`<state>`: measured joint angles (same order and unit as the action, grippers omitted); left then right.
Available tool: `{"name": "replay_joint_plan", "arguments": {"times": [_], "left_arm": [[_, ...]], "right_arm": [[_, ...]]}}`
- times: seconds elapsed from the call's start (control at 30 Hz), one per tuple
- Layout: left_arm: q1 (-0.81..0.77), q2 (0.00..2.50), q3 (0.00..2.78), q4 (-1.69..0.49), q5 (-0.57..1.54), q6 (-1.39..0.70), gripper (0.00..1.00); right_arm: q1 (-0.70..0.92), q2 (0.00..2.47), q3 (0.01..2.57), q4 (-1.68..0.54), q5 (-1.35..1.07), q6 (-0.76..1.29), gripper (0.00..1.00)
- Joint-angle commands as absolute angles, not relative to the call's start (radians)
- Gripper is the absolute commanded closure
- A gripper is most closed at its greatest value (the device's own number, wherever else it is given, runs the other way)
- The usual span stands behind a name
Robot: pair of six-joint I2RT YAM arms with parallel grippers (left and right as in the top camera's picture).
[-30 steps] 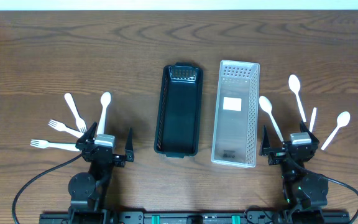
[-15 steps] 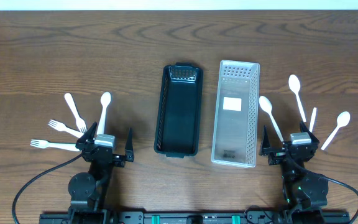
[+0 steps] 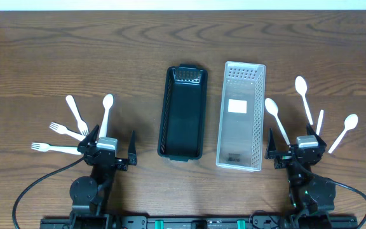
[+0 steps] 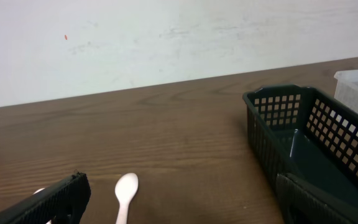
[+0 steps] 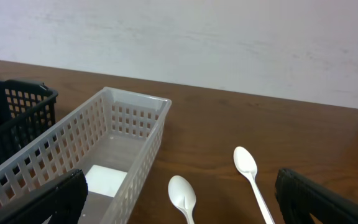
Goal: Pack container
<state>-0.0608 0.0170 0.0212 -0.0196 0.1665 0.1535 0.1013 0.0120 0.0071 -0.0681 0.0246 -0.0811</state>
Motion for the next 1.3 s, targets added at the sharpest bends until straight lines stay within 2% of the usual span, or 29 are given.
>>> {"name": "replay_joint_plan", "arguments": {"times": [0.0,0.3,0.47,0.53,0.63,0.77,1.03,1.27], "left_arm": [[-0.063,0.019,0.004,-0.054,0.195,0.148,0.02],[-0.063,0.019,0.004,-0.051,0.195,0.148,0.02],[-0.062,0.019,0.004,-0.045,0.189,0.147,0.02],[-0.062,0.02,0.006,-0.036,0.196,0.07,0.02],[-0.062,0.03,0.064,-0.045,0.196,-0.046,0.02],[-0.062,0.115,0.248,-0.088,0.187,-0.054,0.02],[-0.062,0.587,0.761,-0.493,0.088,-0.043,0.02],[-0.062,0.991,1.117,-0.866,0.085,-0.035,0.02]], "right_arm": [[0.097,0.006,0.006,-0.073,0.018,-0.083,0.01],[0.097,0.006,0.006,-0.074,-0.005,-0.072,0.01],[0.098,0.007,0.006,-0.073,-0.014,0.213,0.01],[0.098,0.012,0.006,-0.062,-0.016,0.29,0.01],[0.097,0.014,0.024,0.014,-0.011,0.28,0.01],[0.097,0.064,0.117,0.094,0.033,0.168,0.01],[0.096,0.526,0.525,-0.094,0.056,-0.063,0.01],[0.084,1.053,0.971,-0.527,0.057,-0.069,0.01]]}}
